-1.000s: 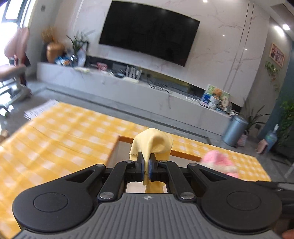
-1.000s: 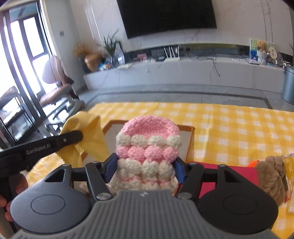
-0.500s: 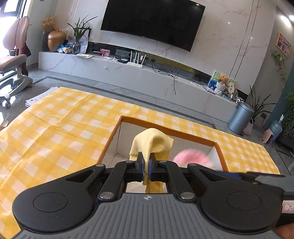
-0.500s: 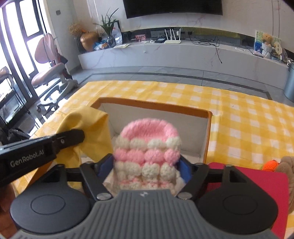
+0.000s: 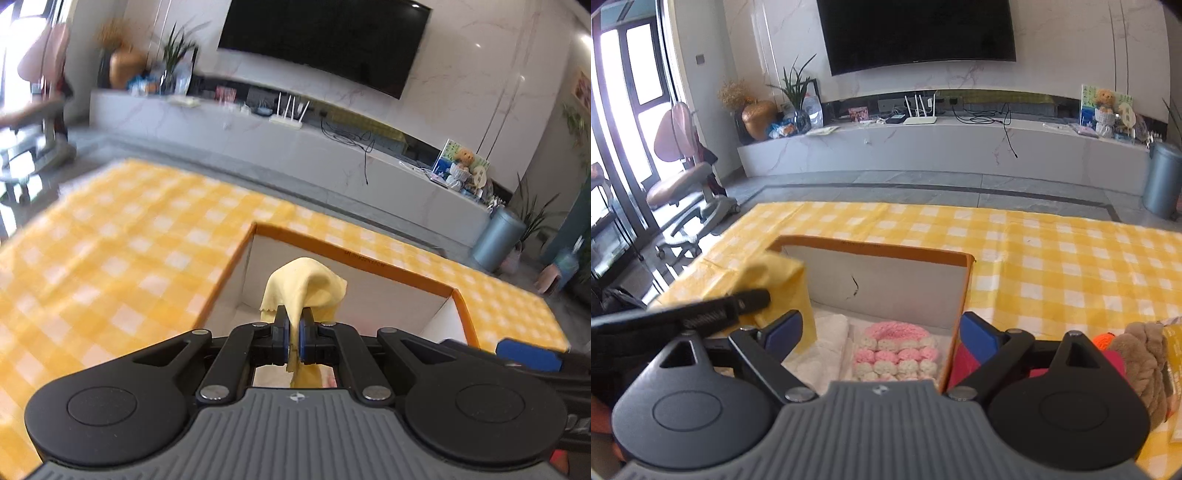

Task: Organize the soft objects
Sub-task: 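Lower the hat into the box and open the right gripper while the left releases the cloth, then move both tools back over the remaining items on the mat, then grasp the brown knotted rope toy with the left gripper while the right grasps the white mesh bag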

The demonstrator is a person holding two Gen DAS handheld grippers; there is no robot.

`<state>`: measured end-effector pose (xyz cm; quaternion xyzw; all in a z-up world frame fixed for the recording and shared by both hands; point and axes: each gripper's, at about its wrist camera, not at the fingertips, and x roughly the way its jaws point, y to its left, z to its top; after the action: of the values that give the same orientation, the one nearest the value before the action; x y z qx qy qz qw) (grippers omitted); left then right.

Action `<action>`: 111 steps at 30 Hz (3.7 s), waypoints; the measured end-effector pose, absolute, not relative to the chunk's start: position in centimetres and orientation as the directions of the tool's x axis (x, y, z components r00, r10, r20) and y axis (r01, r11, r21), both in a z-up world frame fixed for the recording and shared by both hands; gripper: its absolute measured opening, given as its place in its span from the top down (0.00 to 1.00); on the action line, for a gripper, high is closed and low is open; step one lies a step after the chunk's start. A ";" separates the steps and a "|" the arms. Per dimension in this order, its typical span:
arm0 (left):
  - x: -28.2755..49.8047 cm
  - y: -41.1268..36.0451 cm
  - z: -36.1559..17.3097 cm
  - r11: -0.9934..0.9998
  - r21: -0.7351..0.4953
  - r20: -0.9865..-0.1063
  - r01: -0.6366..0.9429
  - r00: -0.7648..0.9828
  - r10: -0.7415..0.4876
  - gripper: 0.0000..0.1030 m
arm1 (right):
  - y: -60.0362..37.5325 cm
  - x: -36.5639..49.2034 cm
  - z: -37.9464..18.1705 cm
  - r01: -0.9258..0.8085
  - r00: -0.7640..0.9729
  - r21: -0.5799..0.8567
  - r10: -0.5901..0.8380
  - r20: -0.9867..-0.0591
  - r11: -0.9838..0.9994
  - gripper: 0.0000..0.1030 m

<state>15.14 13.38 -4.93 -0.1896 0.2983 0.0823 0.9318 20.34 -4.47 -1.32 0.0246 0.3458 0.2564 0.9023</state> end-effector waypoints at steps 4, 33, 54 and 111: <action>15.6 14.0 -5.7 0.903 -0.336 -0.604 -0.267 0.797 0.011 0.95 | -5.3 20.7 -1.0 -0.425 0.629 0.270 0.496 -0.599 0.864 0.06; 13.7 11.6 -3.1 0.931 -0.145 -0.560 -0.334 0.804 0.201 0.18 | -4.6 20.4 -1.9 -0.415 0.616 0.282 0.495 -0.613 0.865 0.06; 10.6 9.0 -0.4 0.945 -0.086 -0.484 -0.315 0.842 0.237 0.15 | -7.2 19.6 0.9 -0.402 0.692 0.247 0.469 -0.548 0.882 0.05; 17.1 -19.9 -3.9 0.744 0.377 -0.714 0.552 0.685 -0.146 0.15 | -38.5 23.4 -6.2 0.127 0.650 0.395 0.224 -0.726 0.910 0.05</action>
<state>17.09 -19.85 -3.86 0.2962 0.3426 -0.2007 0.8687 23.41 -38.55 -6.21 0.2103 0.4175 0.0275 0.8835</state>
